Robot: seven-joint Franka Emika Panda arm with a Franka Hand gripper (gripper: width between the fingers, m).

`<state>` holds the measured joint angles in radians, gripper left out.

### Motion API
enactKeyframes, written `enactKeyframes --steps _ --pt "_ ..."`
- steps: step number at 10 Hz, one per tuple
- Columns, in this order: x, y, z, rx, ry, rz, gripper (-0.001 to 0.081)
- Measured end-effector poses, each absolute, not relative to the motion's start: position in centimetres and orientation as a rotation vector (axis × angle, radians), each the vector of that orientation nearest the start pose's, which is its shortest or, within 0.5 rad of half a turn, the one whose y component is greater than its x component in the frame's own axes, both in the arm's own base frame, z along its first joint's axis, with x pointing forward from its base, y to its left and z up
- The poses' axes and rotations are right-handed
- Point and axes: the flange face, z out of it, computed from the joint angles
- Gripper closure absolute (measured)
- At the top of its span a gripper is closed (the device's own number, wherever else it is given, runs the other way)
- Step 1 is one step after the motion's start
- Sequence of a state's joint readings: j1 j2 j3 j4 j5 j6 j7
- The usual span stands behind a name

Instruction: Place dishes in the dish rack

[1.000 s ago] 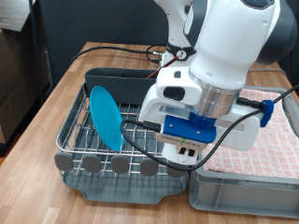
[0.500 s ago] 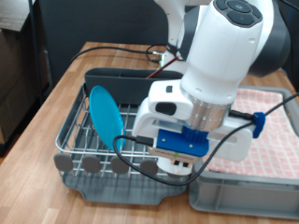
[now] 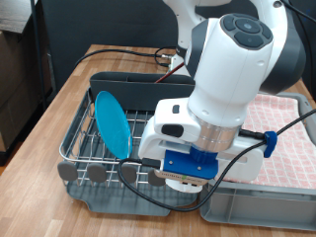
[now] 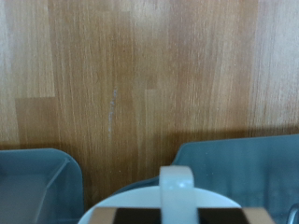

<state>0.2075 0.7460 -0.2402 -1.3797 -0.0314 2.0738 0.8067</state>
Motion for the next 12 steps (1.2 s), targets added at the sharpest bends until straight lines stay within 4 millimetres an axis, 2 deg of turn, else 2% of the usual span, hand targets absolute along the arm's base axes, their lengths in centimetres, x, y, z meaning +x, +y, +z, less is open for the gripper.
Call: enactKeyframes --steps 1,2,3,4,5,7,8,9,12 --pt "72.7 1.0 27.2 -3.099 1.25 -0.033 0.0734" --pt "72.7 1.0 27.0 -3.105 1.254 -0.009 0.0605" --pt "72.6 1.1 27.1 -3.11 1.258 0.014 0.0605" --pt "72.4 1.3 27.3 -3.112 1.264 0.055 0.0419" --pt "72.3 1.6 27.6 -3.111 1.266 0.093 0.0419" --pt "72.4 2.1 28.5 -3.107 1.26 0.101 0.008" --pt "72.4 2.3 29.1 -3.103 1.261 0.096 0.008" --pt "72.3 2.5 29.9 -3.099 1.261 0.092 0.0021" --pt "71.8 3.0 33.6 -3.079 1.262 0.062 0.0007"
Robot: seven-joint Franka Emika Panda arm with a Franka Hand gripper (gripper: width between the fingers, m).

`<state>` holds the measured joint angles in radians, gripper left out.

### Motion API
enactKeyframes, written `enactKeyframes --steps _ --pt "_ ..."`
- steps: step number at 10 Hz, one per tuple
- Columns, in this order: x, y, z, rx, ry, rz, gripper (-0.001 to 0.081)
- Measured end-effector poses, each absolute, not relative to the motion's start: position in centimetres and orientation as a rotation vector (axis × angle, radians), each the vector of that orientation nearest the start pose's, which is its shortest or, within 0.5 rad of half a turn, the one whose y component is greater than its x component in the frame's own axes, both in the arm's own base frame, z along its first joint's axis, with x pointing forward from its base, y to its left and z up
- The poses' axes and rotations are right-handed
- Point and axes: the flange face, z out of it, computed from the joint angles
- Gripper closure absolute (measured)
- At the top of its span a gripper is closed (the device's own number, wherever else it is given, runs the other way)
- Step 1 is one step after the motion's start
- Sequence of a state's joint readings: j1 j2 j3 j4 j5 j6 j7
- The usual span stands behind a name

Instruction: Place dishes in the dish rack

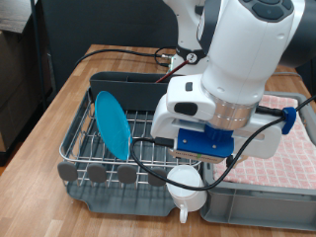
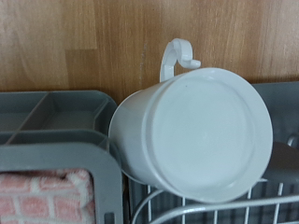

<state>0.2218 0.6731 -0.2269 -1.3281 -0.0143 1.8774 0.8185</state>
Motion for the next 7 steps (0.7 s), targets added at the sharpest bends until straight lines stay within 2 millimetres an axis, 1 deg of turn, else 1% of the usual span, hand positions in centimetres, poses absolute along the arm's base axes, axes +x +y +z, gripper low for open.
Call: enactKeyframes --steps 2,4,7 --pt "71.3 3.5 36.0 -3.071 1.271 0.065 0.0003" --pt "70.8 4.0 38.0 -3.069 1.276 0.059 0.0003" --pt "70.2 5.1 40.1 -3.079 1.298 0.034 0.0003"
